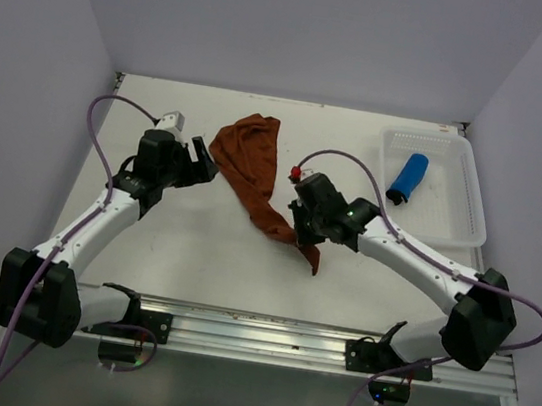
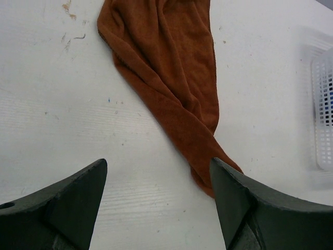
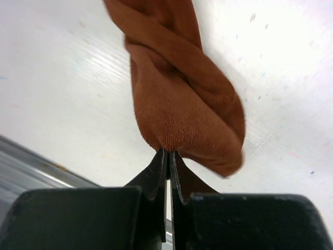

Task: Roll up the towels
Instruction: Flatten the towel

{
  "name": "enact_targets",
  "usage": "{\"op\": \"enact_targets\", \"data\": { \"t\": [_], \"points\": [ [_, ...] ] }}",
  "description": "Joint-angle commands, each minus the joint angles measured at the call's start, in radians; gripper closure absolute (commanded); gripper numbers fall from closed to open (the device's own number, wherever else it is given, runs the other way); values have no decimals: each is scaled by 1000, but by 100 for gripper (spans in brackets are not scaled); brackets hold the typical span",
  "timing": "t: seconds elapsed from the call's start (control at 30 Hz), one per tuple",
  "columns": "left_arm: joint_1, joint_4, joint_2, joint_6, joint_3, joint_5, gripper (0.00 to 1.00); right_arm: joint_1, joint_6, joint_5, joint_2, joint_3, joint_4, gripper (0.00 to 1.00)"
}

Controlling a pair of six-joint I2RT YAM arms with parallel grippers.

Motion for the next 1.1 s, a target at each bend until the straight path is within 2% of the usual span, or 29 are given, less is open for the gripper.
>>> {"op": "enact_targets", "data": {
  "t": [0.0, 0.1, 0.23, 0.4, 0.57, 0.63, 0.73, 0.8, 0.83, 0.9, 1.07],
  "points": [
    [11, 23, -29, 33, 12, 26, 17, 6, -18, 33, -125, 197, -114, 100],
    [14, 26, -30, 45, 18, 35, 17, 6, -11, 117, -176, 334, -194, 100],
    [14, 30, -30, 51, 15, 29, 17, 4, 27, 217, -239, 422, -254, 100],
    [17, 55, -3, 51, 9, 38, 17, 3, 69, 318, -322, 390, -263, 100],
    [17, 138, 103, 36, 15, 112, 17, 3, 71, 303, -352, 361, -285, 100],
    [15, 171, 172, 16, 36, 140, 18, 3, 81, 289, -371, 301, -279, 100],
    [9, 230, 276, 10, 137, 204, 21, 3, 104, 275, -420, 183, -246, 100],
    [-11, 211, 338, 49, 215, 201, 21, 3, 121, 251, -452, 86, -211, 100],
    [-40, 190, 405, 63, 304, 197, 21, 4, 142, 228, -463, 59, -200, 100],
    [-71, 123, 471, 100, 393, 168, 21, 3, 159, 212, -480, -12, -173, 100],
    [-164, -39, 692, 146, 676, 28, 21, 4, 172, 215, -506, -71, -177, 100]
  ]
}}
